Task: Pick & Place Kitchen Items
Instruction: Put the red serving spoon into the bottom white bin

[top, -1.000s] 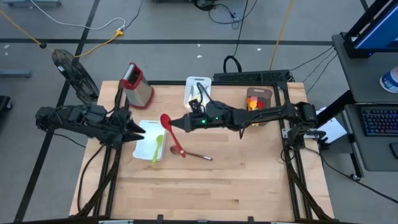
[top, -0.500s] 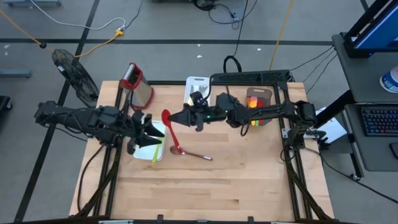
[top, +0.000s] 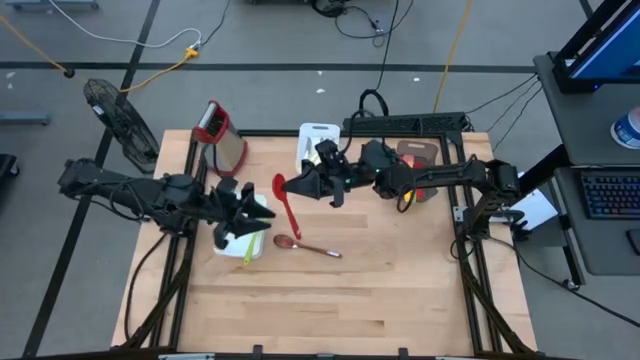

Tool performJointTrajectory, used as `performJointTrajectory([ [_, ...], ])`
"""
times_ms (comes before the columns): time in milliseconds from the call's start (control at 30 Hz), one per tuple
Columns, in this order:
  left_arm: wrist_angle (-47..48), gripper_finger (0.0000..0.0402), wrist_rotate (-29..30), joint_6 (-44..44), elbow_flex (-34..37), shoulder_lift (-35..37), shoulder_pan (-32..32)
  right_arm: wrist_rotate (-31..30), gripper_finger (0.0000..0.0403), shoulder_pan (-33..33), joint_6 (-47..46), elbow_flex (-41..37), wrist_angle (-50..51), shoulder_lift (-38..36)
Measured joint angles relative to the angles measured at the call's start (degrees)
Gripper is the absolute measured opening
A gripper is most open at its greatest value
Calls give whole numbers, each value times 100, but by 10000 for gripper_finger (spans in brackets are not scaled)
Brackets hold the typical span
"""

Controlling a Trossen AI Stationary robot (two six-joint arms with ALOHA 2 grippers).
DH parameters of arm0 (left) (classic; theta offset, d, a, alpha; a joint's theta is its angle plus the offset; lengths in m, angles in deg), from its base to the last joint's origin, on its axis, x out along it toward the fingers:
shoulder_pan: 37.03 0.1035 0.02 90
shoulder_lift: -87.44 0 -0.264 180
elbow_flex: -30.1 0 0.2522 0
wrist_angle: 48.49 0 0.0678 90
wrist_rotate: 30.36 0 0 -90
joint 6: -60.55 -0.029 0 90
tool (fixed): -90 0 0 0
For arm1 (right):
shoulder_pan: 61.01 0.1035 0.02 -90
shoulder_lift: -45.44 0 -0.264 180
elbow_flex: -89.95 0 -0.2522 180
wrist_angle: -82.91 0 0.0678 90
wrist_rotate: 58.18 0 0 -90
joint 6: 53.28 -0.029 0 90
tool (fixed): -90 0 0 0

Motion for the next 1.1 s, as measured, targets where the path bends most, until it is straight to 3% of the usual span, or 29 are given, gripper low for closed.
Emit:
performJointTrajectory([
  [133,-123,170,598,-10,1,-192,11,-41,0,2,10,-184,84,-62],
  [600,-1012,176,617,145,4,-984,125,-184,0,3,-285,-352,-7,-100],
  [1100,-1125,286,619,245,4,-1019,162,-420,0,-8,-265,-352,96,-102],
])
